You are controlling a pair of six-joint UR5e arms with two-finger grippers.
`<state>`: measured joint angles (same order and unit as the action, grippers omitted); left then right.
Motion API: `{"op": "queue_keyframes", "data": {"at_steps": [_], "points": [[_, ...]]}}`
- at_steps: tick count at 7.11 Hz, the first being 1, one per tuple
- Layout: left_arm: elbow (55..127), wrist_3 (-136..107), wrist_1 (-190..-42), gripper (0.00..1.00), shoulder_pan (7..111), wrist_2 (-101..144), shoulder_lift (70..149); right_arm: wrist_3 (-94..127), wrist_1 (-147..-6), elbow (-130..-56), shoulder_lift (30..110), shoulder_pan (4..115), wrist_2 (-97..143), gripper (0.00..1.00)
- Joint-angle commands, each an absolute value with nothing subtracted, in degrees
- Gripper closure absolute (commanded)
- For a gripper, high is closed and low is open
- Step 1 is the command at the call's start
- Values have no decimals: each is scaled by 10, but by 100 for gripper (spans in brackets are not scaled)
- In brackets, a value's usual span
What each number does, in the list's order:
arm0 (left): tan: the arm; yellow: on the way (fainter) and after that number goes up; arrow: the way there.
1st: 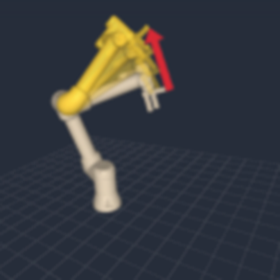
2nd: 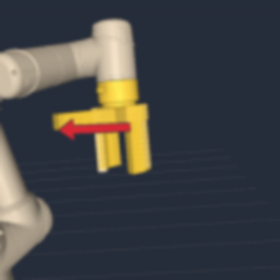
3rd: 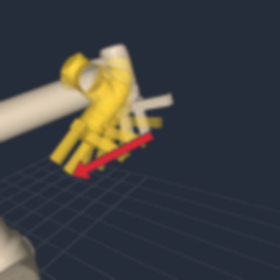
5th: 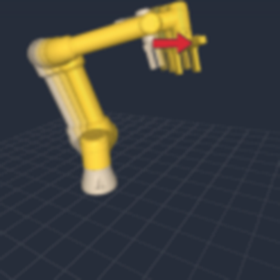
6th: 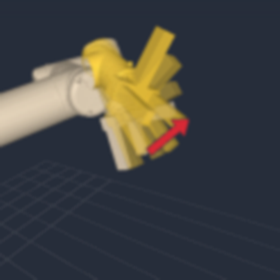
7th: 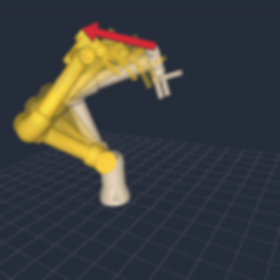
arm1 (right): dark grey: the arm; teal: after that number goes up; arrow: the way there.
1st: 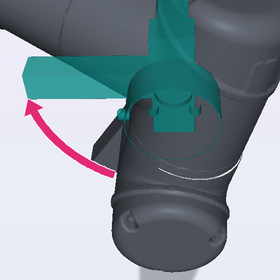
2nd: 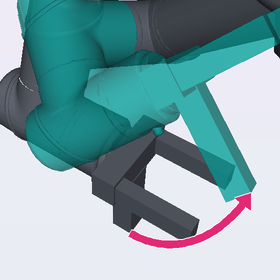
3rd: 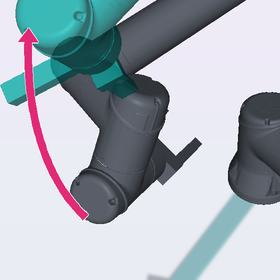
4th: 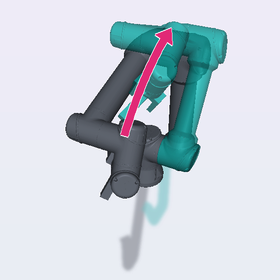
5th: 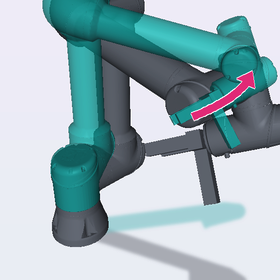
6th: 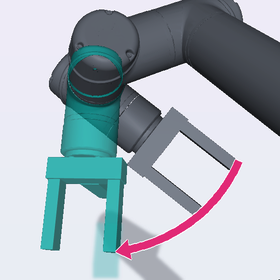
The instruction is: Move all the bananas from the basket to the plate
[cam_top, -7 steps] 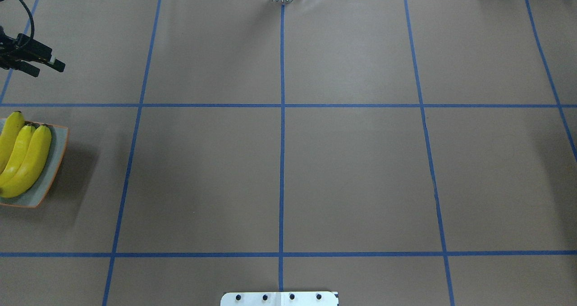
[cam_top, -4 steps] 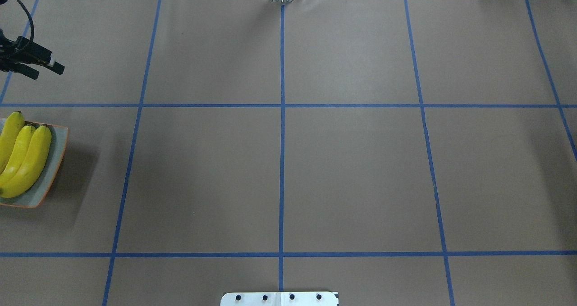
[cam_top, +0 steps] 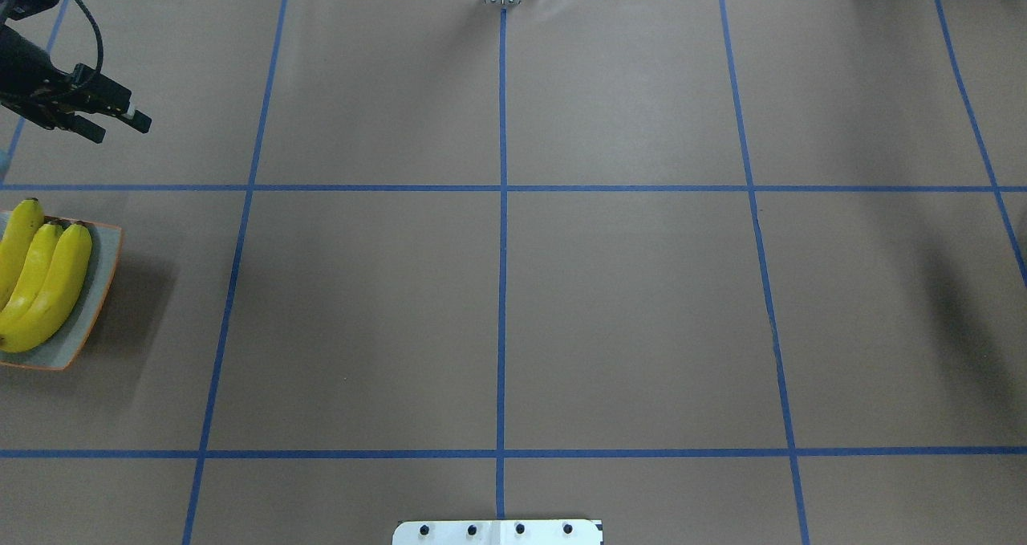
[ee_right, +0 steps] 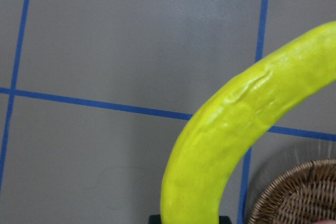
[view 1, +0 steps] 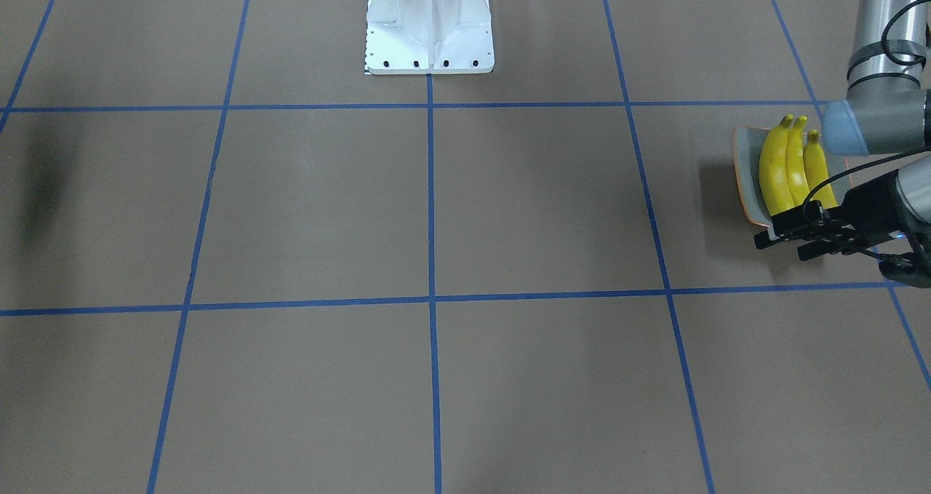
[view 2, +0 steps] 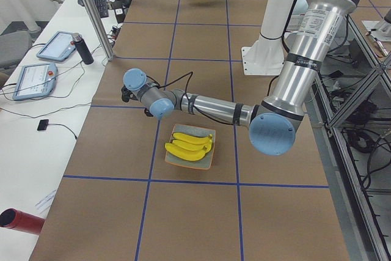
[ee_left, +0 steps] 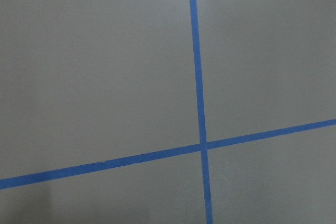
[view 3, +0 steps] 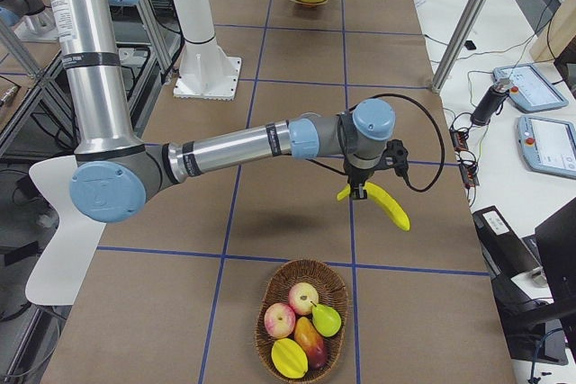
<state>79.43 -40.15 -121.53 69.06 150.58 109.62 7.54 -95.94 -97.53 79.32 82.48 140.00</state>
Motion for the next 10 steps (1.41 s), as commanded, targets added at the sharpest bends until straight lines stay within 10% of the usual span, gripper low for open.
{"op": "queue_keyframes", "data": {"at_steps": [1, 10], "points": [[772, -432, -1220, 0, 673, 1503, 1142, 205, -963, -1014, 747, 740, 1398, 100], [765, -787, -1400, 2, 585, 1445, 1268, 593, -960, -1139, 559, 408, 1238, 100]]}}
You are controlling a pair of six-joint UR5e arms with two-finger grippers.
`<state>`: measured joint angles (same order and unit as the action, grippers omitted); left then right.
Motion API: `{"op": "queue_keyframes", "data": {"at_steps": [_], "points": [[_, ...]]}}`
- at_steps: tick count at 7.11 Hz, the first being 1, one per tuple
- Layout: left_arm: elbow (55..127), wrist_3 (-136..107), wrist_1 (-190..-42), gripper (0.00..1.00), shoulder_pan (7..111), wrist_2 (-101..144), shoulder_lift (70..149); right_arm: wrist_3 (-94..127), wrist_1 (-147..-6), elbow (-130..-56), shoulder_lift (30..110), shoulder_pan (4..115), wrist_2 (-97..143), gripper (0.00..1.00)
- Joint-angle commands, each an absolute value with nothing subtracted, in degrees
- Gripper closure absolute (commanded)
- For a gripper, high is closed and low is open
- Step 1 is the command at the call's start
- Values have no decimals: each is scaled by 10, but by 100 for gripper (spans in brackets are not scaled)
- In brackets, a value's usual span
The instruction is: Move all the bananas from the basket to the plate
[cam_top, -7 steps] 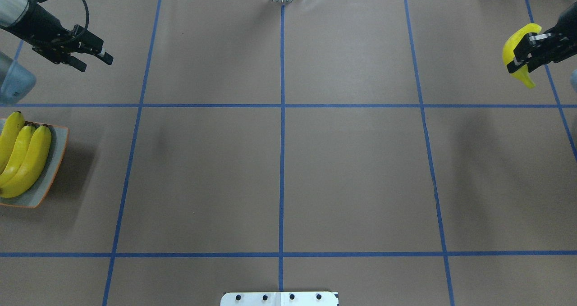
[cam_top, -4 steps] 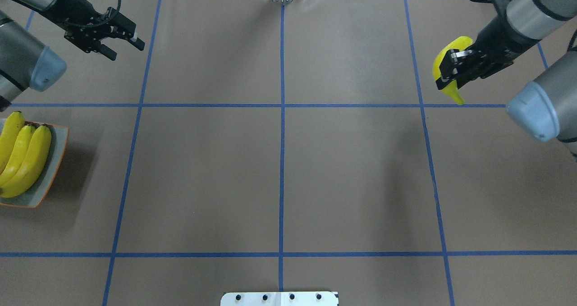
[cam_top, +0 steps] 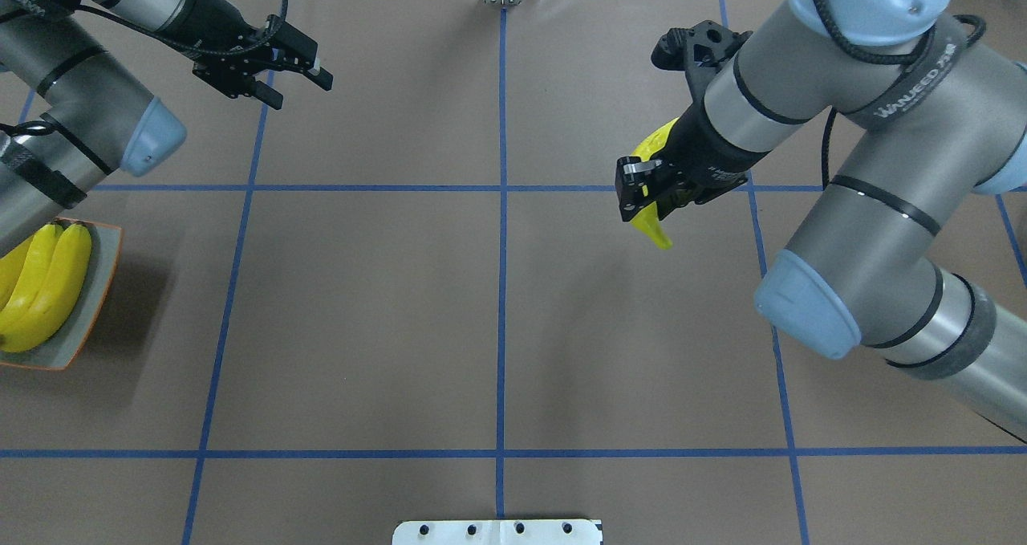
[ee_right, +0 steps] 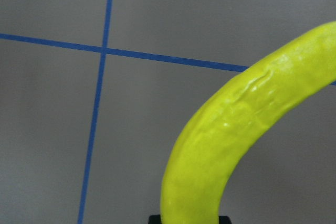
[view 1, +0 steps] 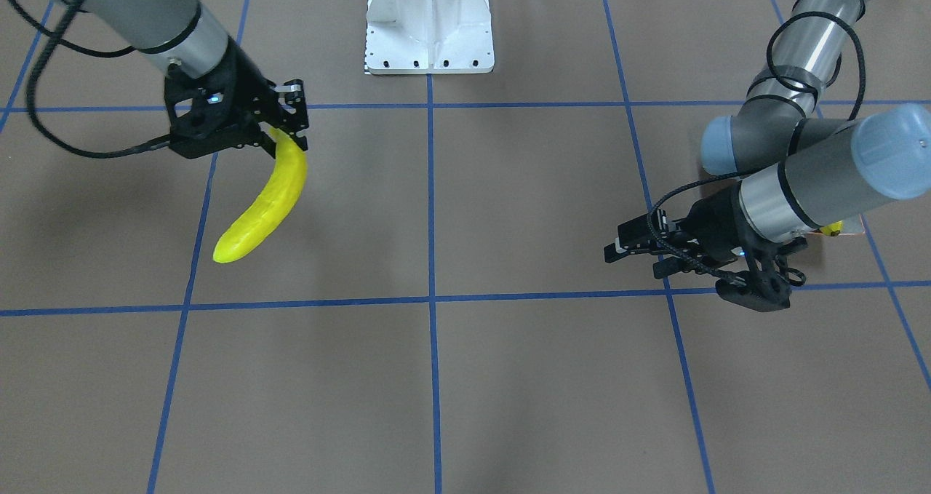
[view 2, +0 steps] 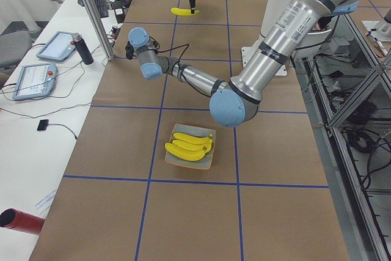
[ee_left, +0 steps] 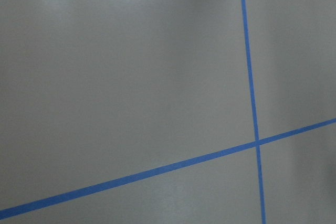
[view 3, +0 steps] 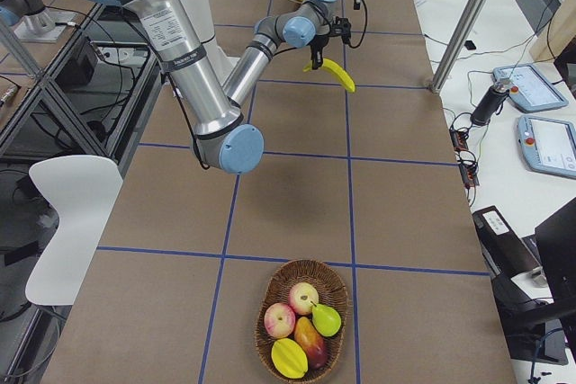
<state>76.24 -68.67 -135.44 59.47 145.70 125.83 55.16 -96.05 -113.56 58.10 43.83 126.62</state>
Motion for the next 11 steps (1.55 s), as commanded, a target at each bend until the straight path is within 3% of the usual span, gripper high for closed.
{"op": "queue_keyframes", "data": {"at_steps": [1, 5, 11], "points": [[768, -883, -1459, 1, 562, 1412, 1268, 615, -959, -1144, 549, 390, 1222, 100], [841, -1077, -1546, 1, 432, 1269, 1293, 671, -951, -1154, 524, 328, 1180, 100], [834, -1085, -1544, 1, 377, 1219, 1324, 675, -943, -1183, 526, 310, 1173, 100]]}}
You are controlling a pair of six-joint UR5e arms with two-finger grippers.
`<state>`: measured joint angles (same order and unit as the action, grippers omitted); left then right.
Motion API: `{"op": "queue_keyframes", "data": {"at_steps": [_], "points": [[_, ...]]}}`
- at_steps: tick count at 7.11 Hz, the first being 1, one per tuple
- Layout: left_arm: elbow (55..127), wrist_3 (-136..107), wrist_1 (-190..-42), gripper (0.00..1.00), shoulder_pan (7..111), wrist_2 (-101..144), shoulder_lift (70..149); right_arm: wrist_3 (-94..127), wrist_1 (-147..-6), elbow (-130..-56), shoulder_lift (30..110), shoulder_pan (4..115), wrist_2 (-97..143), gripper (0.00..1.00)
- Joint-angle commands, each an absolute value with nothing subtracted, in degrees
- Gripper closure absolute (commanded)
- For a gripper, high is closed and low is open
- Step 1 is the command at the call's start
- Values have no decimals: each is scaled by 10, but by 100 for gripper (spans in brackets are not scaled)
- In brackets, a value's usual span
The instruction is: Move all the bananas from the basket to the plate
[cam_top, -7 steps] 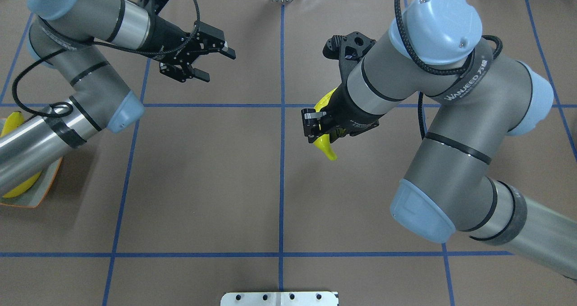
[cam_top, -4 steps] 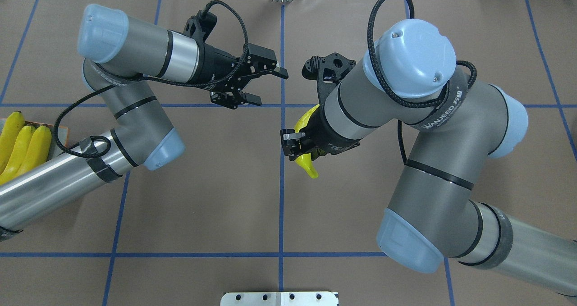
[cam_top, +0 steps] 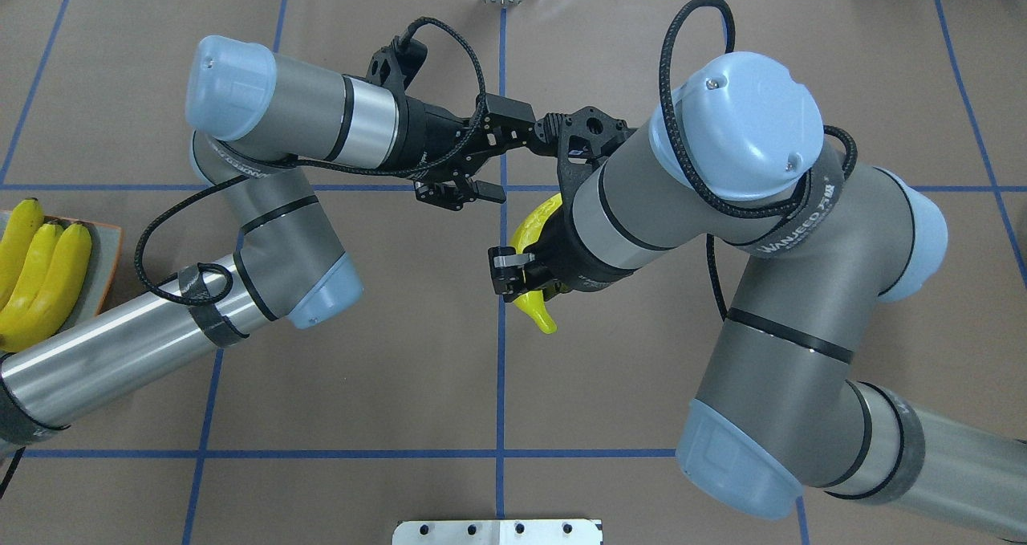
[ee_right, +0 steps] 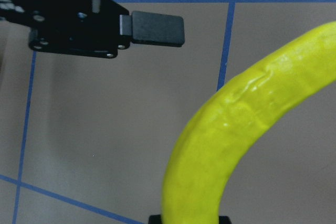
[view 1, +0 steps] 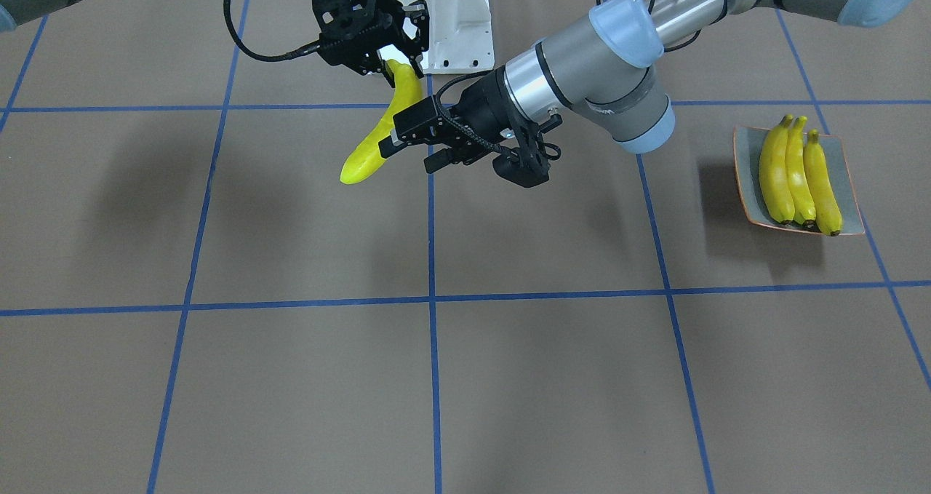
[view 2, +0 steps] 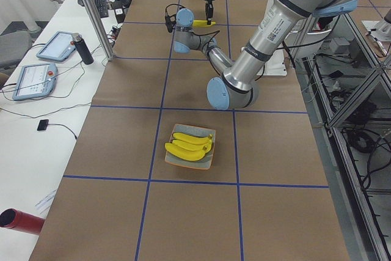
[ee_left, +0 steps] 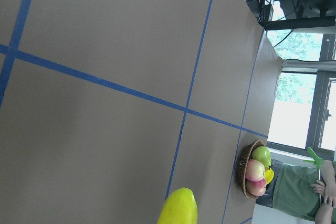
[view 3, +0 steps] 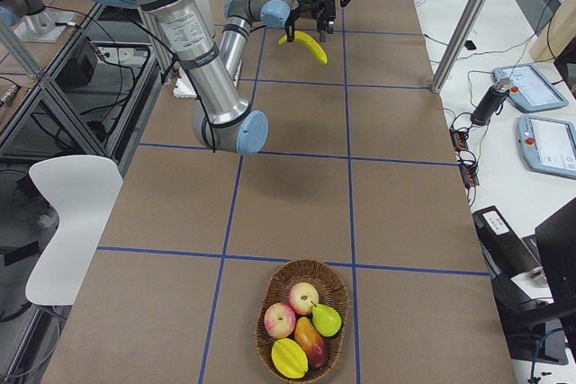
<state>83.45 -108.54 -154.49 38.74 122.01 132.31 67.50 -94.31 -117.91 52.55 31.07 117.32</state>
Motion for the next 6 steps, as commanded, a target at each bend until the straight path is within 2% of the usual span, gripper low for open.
{"op": "queue_keyframes", "data": {"at_steps": [1, 4, 6], "points": [[836, -1085, -1545, 1, 363, 1203, 1325, 675, -943, -1183, 526, 310, 1173, 100], [838, -1085, -1545, 2, 346, 1191, 1325, 675, -943, -1186, 531, 310, 1174, 100], [840, -1086, -1546, 31, 344, 1191, 1325, 675, -942, -1186, 533, 311, 1175, 100]]}}
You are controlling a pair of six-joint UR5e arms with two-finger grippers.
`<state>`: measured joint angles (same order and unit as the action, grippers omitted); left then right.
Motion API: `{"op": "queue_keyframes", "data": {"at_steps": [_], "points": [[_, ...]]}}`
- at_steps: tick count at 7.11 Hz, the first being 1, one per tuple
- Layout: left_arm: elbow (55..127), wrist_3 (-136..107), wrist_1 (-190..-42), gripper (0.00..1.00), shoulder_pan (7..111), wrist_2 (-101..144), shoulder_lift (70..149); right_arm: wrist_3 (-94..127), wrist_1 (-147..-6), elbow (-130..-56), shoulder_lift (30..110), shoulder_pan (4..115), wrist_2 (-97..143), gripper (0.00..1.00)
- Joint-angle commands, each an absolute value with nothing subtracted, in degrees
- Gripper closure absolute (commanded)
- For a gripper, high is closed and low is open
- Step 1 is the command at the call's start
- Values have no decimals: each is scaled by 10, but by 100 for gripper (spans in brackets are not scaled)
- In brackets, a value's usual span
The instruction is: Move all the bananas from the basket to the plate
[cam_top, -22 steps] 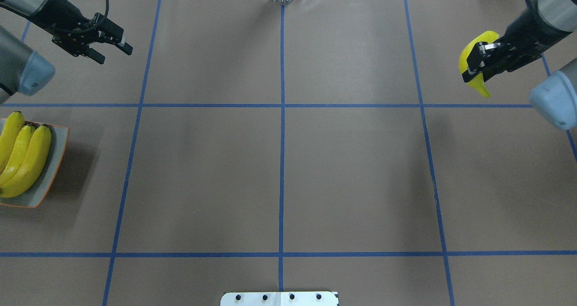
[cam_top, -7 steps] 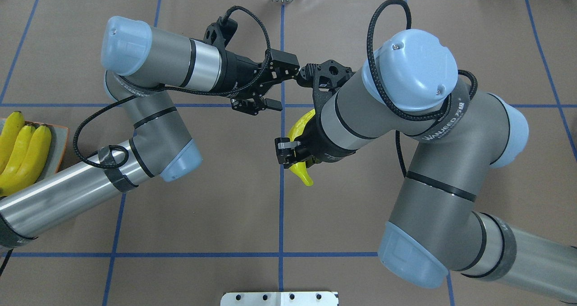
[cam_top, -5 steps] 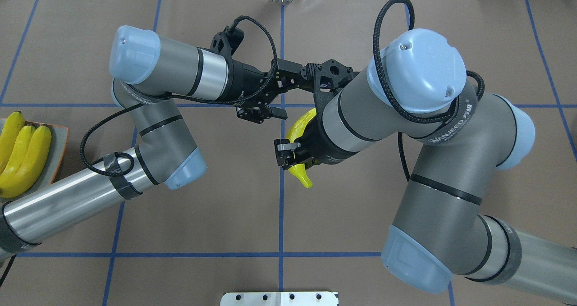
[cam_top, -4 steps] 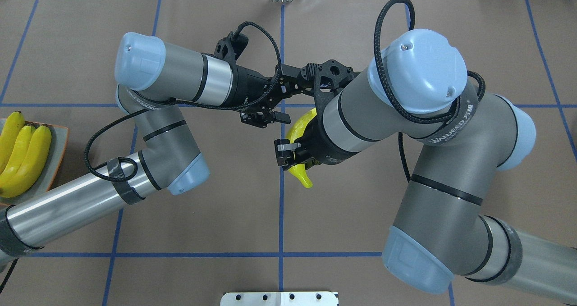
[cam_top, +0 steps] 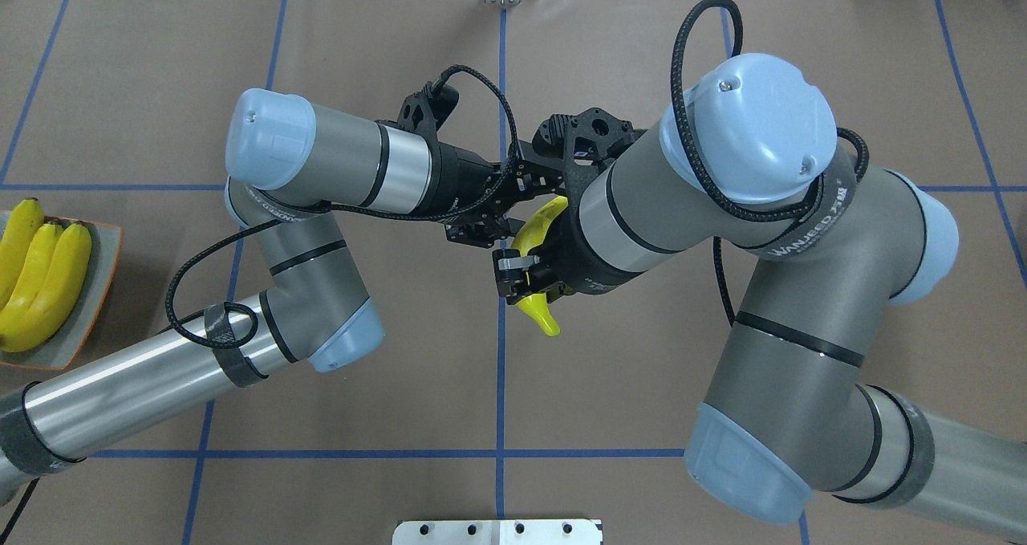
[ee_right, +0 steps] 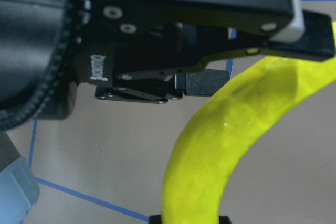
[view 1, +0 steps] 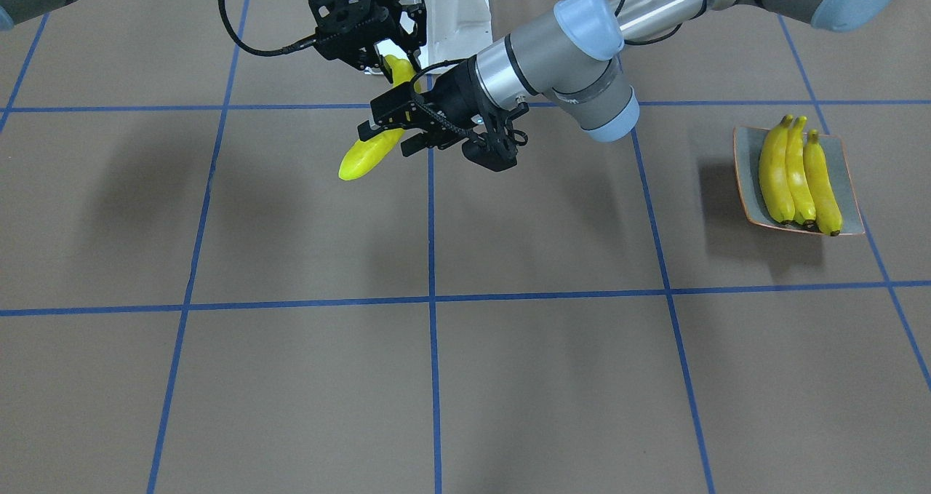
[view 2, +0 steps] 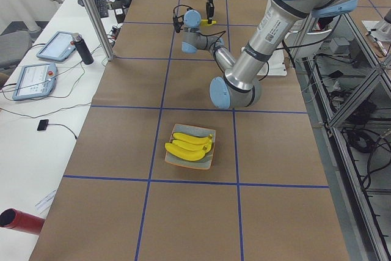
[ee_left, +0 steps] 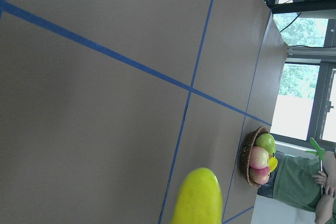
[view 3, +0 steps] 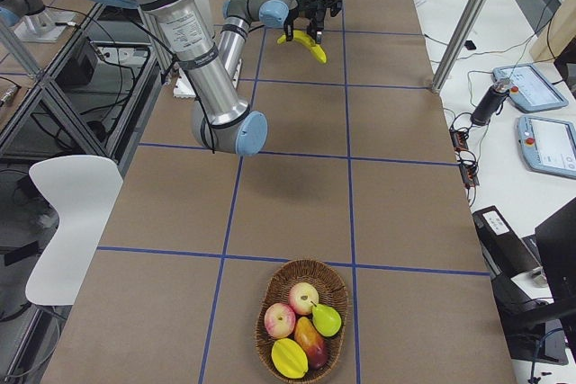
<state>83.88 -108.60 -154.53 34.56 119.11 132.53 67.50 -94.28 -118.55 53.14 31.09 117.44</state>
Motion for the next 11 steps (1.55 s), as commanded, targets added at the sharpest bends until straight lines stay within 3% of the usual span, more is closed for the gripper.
{"op": "queue_keyframes", "data": {"at_steps": [1, 5, 7, 9, 10, 11], "points": [[840, -1086, -1546, 33, 344, 1192, 1325, 675, -942, -1186, 533, 310, 1175, 100], [852, -1084, -1546, 37, 344, 1197, 1318, 675, -942, -1189, 534, 310, 1175, 100], [853, -1084, -1543, 100, 344, 1200, 1313, 675, -942, -1189, 536, 311, 1175, 100], [853, -1084, -1542, 100, 344, 1219, 1310, 675, -940, -1187, 537, 310, 1177, 95], [853, -1083, -1542, 100, 345, 1219, 1310, 675, -940, -1187, 537, 310, 1176, 1], [853, -1083, -1542, 100, 345, 1219, 1310, 683, -938, -1188, 537, 311, 1176, 0]]}}
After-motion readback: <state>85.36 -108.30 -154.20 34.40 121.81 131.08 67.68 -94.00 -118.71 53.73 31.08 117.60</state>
